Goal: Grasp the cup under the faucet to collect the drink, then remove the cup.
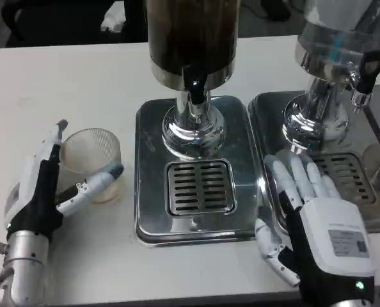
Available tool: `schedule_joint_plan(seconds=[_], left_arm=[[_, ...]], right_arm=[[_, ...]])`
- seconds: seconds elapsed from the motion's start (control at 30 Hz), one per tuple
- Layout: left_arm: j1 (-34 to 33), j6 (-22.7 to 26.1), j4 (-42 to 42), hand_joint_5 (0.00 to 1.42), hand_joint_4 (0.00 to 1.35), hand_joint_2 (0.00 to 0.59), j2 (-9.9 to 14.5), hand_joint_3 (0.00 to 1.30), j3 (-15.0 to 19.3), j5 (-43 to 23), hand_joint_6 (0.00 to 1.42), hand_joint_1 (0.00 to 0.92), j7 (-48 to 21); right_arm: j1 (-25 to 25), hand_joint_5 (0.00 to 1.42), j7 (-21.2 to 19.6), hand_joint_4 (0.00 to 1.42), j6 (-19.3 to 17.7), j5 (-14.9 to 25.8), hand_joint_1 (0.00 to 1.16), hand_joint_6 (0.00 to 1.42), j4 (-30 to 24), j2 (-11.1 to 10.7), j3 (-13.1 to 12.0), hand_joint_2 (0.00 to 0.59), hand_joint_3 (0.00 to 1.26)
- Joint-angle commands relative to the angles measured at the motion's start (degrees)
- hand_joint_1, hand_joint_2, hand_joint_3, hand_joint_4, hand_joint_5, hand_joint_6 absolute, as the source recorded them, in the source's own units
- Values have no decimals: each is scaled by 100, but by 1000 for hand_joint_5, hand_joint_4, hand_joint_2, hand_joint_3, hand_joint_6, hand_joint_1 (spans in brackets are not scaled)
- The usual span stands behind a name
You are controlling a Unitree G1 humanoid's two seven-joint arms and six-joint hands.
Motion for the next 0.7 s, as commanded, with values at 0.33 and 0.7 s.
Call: schedule_joint_plan(seconds=[0.33, 0.7], left_arm=[[-170, 80, 152, 307, 60, 50, -12, 16, -275, 201, 368, 454, 134], [-267, 174, 205, 909, 782, 42, -109, 613, -422, 379, 1100, 593, 490]], right_arm=[[169, 0, 13, 0, 119, -8, 75, 88, -191, 88, 34, 550, 74], [203, 13, -5, 0, 136, 0, 86, 133, -229, 174, 7, 550, 82]])
